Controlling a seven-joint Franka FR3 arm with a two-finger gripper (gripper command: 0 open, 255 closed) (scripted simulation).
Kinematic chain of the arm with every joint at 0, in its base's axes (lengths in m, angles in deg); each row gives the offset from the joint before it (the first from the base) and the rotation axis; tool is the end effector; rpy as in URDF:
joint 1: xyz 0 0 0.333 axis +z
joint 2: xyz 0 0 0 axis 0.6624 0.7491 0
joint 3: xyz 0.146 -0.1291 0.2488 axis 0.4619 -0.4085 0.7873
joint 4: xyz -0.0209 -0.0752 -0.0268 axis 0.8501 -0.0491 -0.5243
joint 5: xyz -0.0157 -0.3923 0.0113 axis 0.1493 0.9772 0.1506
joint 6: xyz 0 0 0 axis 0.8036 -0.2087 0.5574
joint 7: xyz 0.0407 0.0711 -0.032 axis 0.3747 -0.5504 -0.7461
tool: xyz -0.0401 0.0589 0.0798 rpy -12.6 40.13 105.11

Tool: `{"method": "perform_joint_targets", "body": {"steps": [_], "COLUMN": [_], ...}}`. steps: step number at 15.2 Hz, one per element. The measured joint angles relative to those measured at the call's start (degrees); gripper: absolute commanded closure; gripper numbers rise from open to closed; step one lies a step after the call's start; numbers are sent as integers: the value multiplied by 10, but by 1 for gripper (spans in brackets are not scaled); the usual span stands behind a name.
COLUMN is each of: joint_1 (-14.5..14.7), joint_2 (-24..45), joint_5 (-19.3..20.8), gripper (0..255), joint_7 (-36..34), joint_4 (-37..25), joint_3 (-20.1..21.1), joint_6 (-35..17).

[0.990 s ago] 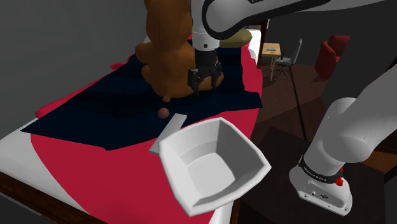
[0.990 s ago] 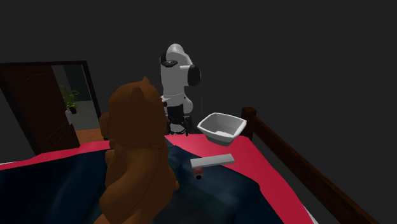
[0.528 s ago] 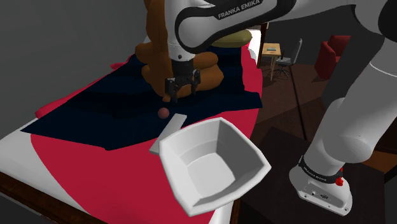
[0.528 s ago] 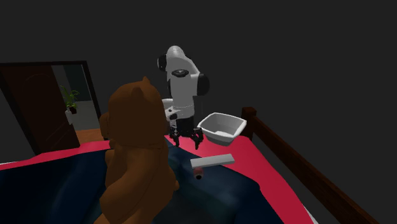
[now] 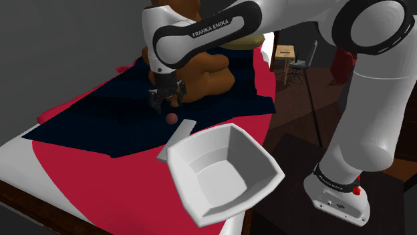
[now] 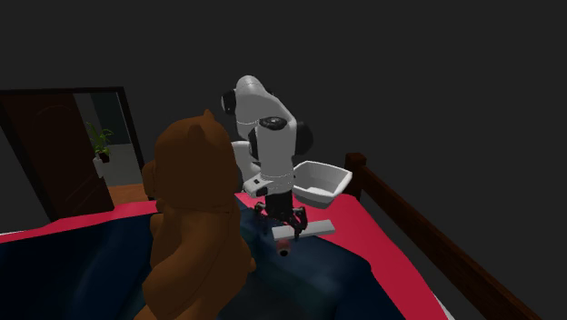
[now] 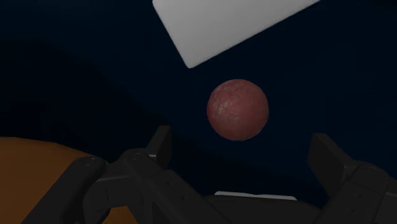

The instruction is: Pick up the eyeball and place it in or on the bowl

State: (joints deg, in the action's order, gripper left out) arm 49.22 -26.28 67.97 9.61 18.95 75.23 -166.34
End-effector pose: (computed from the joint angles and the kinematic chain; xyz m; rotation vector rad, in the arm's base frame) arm 0.5785 0.2501 0.4868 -3.0638 0.2120 -0.0887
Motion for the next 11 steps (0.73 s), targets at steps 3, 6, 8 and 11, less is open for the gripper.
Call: {"method": "perform_joint_targets", "body": {"steps": [3, 6, 8, 11], "joint_1": [4, 6, 6, 6], "joint_2": [20, 31, 35, 36], "joint_5": [7, 10, 12, 13], "gripper": [0, 0, 0, 0], "joint_7": [-6, -8, -10, -10], "joint_4": [-7, 2, 10, 13], "joint_3": [0, -1, -1, -1], "joint_6": [-13, -33, -45, -49]}}
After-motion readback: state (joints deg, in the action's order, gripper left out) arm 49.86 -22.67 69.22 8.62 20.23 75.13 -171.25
